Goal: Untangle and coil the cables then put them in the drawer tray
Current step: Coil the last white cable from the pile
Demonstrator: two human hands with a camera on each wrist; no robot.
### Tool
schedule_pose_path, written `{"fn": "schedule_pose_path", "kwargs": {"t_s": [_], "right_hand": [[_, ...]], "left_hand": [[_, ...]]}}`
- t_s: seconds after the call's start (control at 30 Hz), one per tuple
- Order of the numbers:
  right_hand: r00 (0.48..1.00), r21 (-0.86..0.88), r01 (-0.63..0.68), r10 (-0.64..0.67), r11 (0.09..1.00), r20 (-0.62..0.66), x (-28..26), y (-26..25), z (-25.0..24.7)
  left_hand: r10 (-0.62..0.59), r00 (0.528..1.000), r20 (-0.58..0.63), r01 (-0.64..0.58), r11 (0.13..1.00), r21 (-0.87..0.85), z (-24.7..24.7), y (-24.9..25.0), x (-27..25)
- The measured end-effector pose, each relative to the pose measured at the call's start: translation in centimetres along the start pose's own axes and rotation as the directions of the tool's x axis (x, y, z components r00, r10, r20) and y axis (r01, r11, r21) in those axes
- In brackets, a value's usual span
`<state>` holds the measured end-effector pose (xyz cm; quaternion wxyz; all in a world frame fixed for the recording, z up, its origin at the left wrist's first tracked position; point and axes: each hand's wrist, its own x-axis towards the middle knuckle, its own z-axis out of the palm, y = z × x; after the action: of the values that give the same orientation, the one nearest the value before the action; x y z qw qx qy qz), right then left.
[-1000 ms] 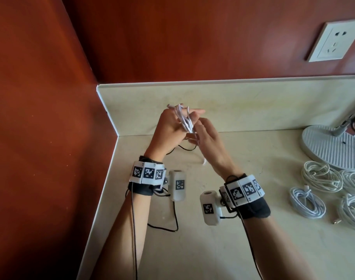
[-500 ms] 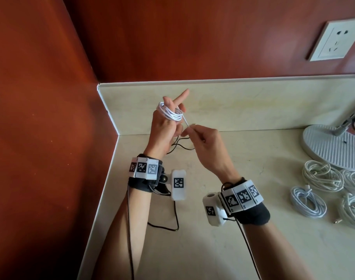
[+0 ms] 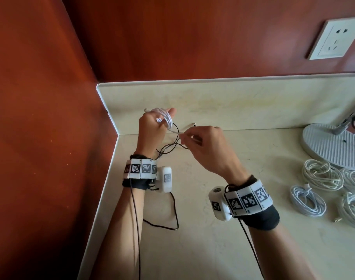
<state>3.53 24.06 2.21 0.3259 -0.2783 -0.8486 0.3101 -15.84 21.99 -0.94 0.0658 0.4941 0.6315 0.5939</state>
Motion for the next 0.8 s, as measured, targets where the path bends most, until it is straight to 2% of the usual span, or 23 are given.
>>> {"fn": "schedule_pose_path", "kwargs": {"t_s": [0.07,0.17,0.27,0.3,0.37,0.4,0.47,0.53,0.57,0.67,0.8], "right_hand": [[0.997,0.015,0.054,-0.053,0.998,-0.06,0.5,-0.2,-0.4],[0.987,0.0,0.089,-0.088,0.996,-0.134,1.4,-0.4,-1.4],[0.981,-0.032,0.121,-0.125,0.992,-0.151,2.3,-0.4,-2.6],[0.979,-0.039,0.135,-0.139,0.99,-0.149,2.6,-0.3,-2.9],[0.978,-0.022,0.138,-0.139,0.99,-0.154,3.2,0.1,-3.4],[0.98,0.0,0.129,-0.127,0.992,-0.156,3.4,0.3,-3.8],[0.984,0.058,0.111,-0.102,0.992,-0.145,3.9,0.7,-4.2],[0.992,0.145,0.078,-0.062,0.986,-0.113,4.2,1.2,-4.4],[0.996,0.198,0.056,-0.04,0.979,-0.084,4.3,1.5,-4.3],[1.0,0.382,0.016,-0.018,0.924,0.001,4.5,2.3,-3.5],[1.0,0.563,-0.018,0.009,0.827,0.018,4.0,3.7,-2.1]], "left_hand": [[0.026,0.995,0.096,-0.035,0.995,0.093,0.4,-0.2,0.0],[-0.032,0.963,0.269,-0.028,0.976,0.214,0.5,0.5,-0.1],[-0.095,0.86,0.502,-0.018,0.976,0.215,0.8,1.1,-0.2],[-0.176,0.814,0.553,0.048,0.97,0.238,1.0,1.5,-0.2],[-0.269,0.763,0.588,0.136,0.956,0.26,1.1,2.6,-0.5],[-0.273,0.749,0.604,0.188,0.961,0.202,1.1,2.8,-0.4],[-0.171,0.748,0.642,0.193,0.981,0.037,0.9,3.3,-0.4],[-0.073,0.749,0.659,0.132,0.99,-0.04,0.8,4.3,-0.4],[-0.049,0.743,0.667,0.111,0.993,-0.051,0.9,4.7,-0.5],[0.081,0.717,0.693,-0.051,0.997,-0.063,0.8,5.2,-0.6],[0.157,0.73,0.665,-0.14,0.987,-0.08,0.8,5.9,-0.8]]}}
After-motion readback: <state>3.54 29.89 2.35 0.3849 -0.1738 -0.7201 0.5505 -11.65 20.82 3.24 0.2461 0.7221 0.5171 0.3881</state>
